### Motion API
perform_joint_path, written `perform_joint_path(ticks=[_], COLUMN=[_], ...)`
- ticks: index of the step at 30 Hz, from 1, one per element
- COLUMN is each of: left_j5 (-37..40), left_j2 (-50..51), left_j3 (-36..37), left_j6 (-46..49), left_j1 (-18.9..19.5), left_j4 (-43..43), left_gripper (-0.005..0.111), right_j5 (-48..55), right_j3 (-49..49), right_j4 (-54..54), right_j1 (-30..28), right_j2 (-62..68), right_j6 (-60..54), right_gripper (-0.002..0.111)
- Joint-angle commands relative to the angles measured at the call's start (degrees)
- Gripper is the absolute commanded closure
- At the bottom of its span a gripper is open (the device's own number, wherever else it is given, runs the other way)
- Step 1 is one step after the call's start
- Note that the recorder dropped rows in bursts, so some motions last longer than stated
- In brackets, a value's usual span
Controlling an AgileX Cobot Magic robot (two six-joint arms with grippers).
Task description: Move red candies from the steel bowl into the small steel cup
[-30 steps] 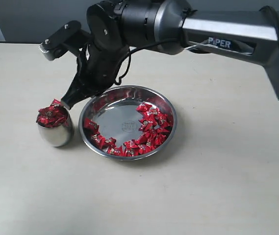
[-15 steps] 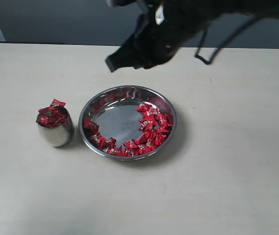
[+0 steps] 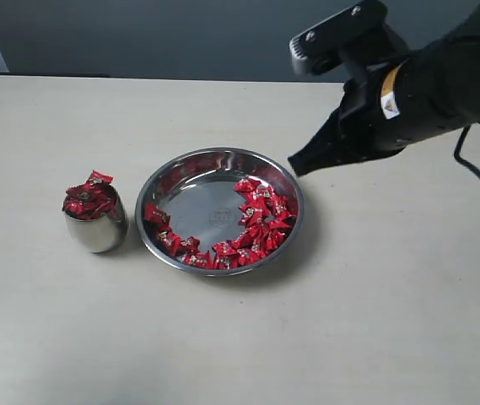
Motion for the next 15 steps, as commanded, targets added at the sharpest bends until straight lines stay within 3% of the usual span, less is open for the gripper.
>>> perform_joint_path(ticks=[1,4,10,15], left_j5=[-0.22,-0.33,-0.33,-0.33], left_j2=[-0.26,-0.26,-0.26,-0.26], left_j3=[0.14,0.14,0.14,0.14], left_j6=[-0.13,-0.13,-0.13,-0.13], left_j1=[-0.05,-0.05,-0.05,-0.05], left_j4=[0.14,0.14,0.14,0.14], left_gripper=[0.106,0.106,0.106,0.106], right_j5=[-26.08,-34.78,-23.61,-23.19], right_j3=[11.90,23.03,41.62,50.76], right_j4=[-3.21,-3.31,-3.42,-3.72], right_j1=[-6.37,-13.61,-27.80,-32.48], right_j2=[-10.94,-20.60,-42.42,-61.07], right_j6=[3.25,3.25,3.25,3.25], right_gripper=[0.109,0.109,0.109,0.109])
